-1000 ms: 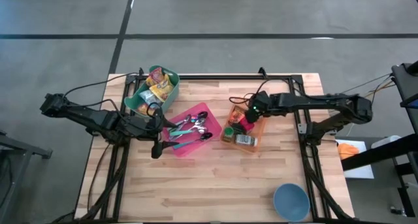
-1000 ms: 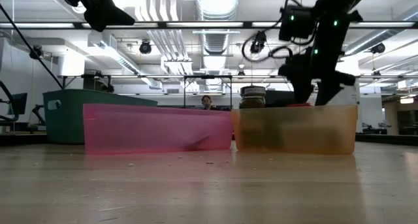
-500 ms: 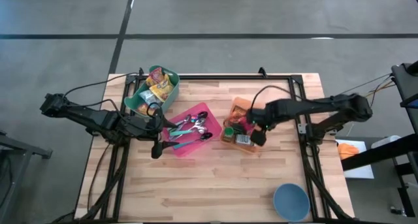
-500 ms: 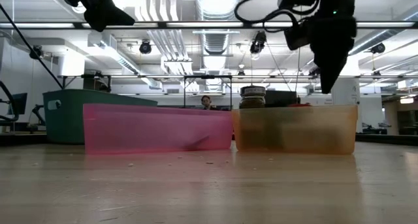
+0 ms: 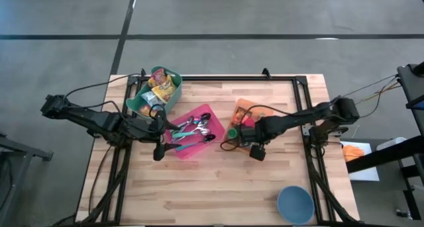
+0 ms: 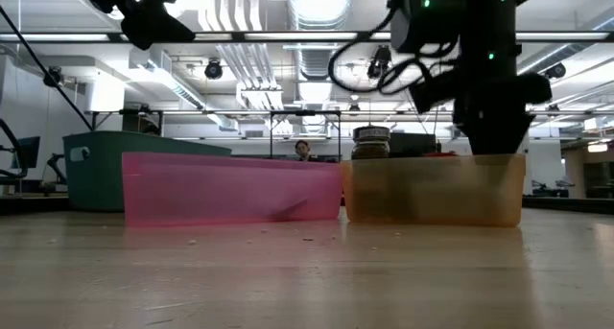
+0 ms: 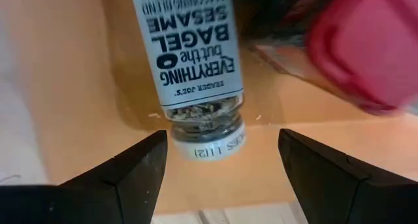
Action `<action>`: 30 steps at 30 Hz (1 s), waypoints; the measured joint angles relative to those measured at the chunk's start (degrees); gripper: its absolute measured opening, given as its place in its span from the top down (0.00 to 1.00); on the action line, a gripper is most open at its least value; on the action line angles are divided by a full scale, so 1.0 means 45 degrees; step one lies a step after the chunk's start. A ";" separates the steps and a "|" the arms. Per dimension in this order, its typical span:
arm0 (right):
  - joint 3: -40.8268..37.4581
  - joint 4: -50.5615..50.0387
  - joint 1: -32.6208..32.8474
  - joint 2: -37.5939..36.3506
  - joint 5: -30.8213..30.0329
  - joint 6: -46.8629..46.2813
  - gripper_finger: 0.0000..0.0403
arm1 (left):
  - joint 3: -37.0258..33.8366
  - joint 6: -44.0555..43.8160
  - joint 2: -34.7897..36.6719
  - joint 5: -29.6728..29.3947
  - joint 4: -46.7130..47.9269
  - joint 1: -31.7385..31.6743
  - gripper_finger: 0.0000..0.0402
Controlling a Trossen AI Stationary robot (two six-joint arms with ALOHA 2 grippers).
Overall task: Pick & Place Food Item
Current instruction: Adjust the white seasoning bottle in the orange bin
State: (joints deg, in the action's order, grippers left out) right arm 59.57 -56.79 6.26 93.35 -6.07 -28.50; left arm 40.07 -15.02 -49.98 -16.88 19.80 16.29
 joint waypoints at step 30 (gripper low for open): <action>0.1119 -0.1200 0.0224 0.1217 0.0423 0.1430 0.53 | 0.0000 -0.0340 0.0000 0.0000 -0.0004 0.0000 0.16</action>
State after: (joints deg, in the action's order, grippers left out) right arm 64.61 -62.19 7.27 98.83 -4.16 -22.06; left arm 40.07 -16.55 -49.98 -16.88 19.78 16.29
